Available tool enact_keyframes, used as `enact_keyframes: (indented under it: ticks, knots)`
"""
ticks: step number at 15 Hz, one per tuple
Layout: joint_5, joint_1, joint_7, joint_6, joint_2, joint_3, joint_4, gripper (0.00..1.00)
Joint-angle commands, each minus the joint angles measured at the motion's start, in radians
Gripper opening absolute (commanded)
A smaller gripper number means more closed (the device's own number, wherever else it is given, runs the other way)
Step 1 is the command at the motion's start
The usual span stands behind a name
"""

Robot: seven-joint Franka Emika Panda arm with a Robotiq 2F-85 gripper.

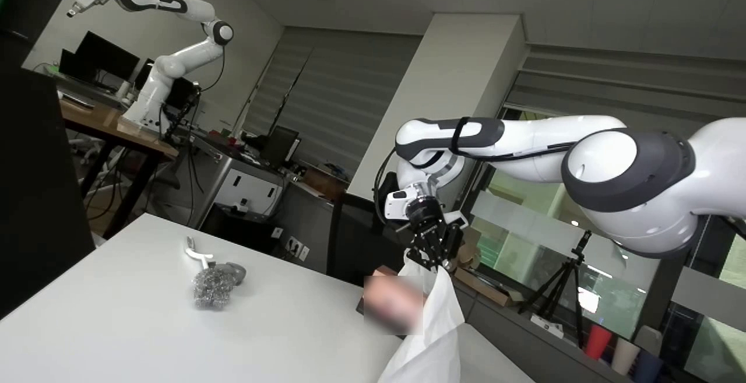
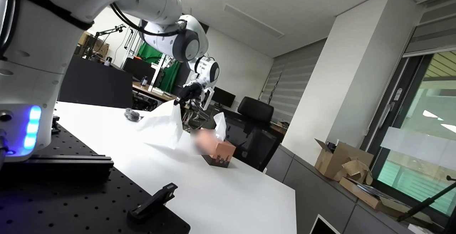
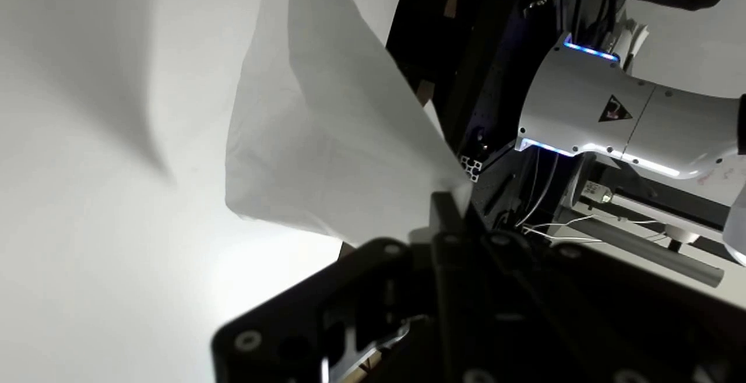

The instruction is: Pull out one tissue square from the tissue box

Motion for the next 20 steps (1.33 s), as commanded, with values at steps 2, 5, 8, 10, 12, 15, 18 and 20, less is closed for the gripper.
enact_keyframes:
  ticks: [2,5,8,10,12,15,18,20]
  knots:
    - [-0.026,0.021,-0.018,0.061,0.042,-0.016,0.004,0.0]
    - [-0.015,0.034,-0.011,0.196,0.084,-0.009,0.036,0.0]
    - [0.036,0.026,0.011,0.36,0.12,0.021,0.073,0.27]
    - [0.066,0.019,0.011,0.466,0.131,0.041,0.08,0.4]
    - [0.106,0.008,0.032,0.562,0.136,0.059,0.081,0.54]
    - [0.166,-0.009,0.05,0.689,0.136,0.082,0.085,0.73]
    - [0.218,-0.028,0.082,0.811,0.134,0.099,0.085,0.93]
    - [0.237,-0.038,0.117,0.893,0.131,0.096,0.089,1.0]
